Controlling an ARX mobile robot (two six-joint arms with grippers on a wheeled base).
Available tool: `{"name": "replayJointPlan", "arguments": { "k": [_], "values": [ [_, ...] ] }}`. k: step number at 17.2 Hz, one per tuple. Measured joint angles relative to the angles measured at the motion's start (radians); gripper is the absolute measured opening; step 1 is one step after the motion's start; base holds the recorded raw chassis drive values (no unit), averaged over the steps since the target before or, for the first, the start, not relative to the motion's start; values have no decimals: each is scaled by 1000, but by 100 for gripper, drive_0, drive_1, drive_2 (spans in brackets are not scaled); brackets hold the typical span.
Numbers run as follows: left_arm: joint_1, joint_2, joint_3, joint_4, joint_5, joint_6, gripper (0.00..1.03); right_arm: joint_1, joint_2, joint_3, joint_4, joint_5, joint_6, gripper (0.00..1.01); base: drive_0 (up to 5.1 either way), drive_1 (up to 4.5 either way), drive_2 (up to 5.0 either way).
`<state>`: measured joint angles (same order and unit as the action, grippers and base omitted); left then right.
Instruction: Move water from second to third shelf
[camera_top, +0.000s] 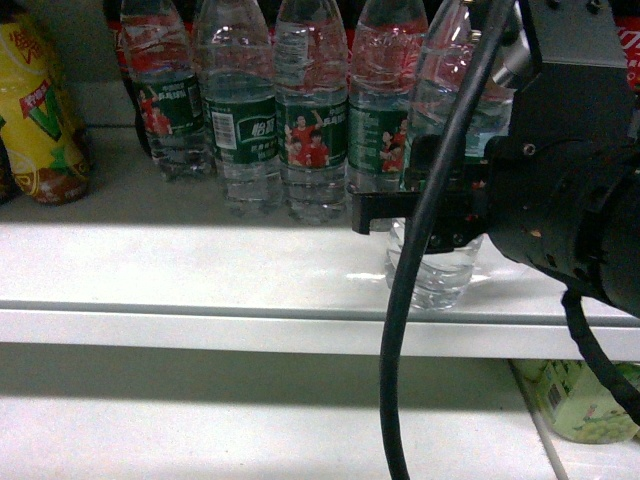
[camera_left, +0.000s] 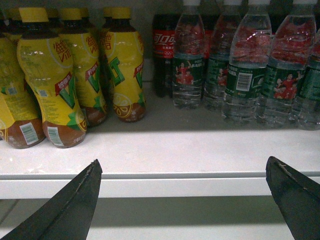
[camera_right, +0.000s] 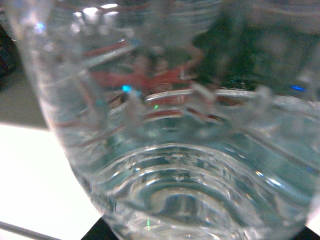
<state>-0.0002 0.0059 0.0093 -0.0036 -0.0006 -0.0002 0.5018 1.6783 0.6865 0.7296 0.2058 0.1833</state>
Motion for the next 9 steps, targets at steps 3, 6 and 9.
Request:
{"name": "replayJointPlan", "arguments": {
  "k": [3,6,9],
  "values": [
    [0,0,0,0,0,0,98,-26,-91,-82,2,-5,-10,40,0,0,0],
    [0,0,0,0,0,0,98,-56,-209,-142,-6,-16,-23,40,0,0,0],
    [0,0,0,0,0,0,98,-86,-270,-214,-19,-47,-34,40,0,0,0]
  ]
}}
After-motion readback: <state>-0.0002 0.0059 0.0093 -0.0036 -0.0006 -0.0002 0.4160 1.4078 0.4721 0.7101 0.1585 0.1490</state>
